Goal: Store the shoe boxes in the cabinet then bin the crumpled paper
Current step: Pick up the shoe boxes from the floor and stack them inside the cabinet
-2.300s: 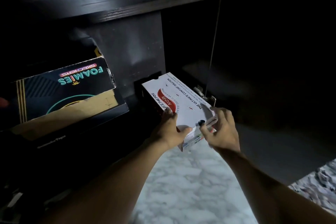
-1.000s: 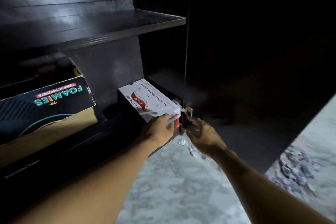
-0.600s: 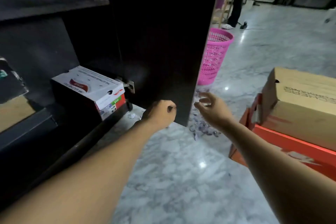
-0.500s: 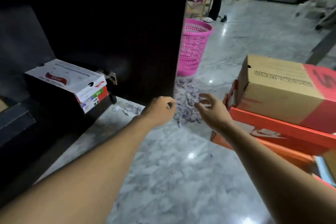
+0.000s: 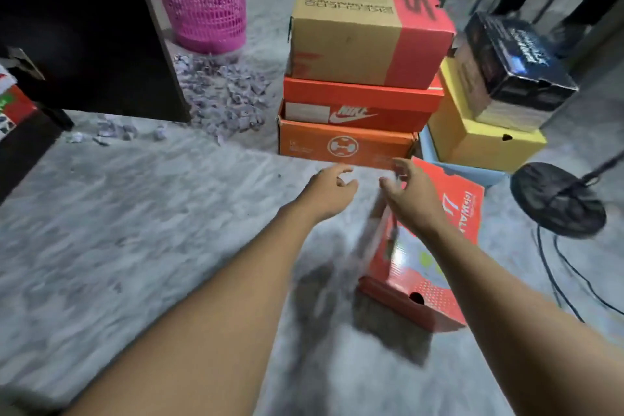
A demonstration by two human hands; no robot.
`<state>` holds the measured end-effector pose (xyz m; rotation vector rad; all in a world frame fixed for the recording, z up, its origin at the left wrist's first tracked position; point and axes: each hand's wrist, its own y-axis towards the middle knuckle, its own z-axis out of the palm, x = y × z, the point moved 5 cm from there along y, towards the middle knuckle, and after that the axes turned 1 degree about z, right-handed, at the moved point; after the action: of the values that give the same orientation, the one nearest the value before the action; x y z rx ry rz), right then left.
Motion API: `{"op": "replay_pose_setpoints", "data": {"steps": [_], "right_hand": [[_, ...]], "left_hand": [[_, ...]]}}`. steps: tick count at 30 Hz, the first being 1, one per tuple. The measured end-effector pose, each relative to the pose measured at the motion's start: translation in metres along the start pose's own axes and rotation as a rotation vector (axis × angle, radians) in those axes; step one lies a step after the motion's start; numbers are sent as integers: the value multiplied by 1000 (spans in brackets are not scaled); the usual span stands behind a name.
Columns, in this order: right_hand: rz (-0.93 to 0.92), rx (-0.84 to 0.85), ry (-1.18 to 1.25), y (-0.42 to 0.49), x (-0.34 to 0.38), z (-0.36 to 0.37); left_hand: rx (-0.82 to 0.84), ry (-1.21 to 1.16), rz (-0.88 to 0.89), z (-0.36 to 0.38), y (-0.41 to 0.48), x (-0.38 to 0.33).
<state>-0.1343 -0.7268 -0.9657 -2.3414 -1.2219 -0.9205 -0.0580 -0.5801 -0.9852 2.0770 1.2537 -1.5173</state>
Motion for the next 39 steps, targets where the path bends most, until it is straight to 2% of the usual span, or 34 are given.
{"op": "replay_pose_setpoints", "data": {"steps": [3, 6, 9, 11, 14, 20, 25, 33, 39], "right_hand": [[117, -77, -77, -16, -44, -7], [314, -139, -195, -37, -85, -12], [574, -106, -221, -58, -116, -15], [657, -93, -155, -65, -131, -14], [591, -93, -41, -73, -143, -10], [294, -58, 41, -90, -131, 9], [76, 200, 276, -93, -98, 36], [-141, 593, 427, -110, -65, 62], [-133, 572, 448, -115, -67, 77]], "left_hand": [[126, 36, -67, 49, -7, 12], [207, 60, -119, 82, -17, 23], [268, 81, -157, 99, -24, 30], [304, 81, -166, 109, -23, 38], [304, 57, -190, 114, -17, 54], [294, 31, -143, 87, -47, 51], [168, -62, -252, 49, -72, 84], [70, -125, -358, 1, -92, 118], [22, -115, -346, -8, -97, 122]]}}
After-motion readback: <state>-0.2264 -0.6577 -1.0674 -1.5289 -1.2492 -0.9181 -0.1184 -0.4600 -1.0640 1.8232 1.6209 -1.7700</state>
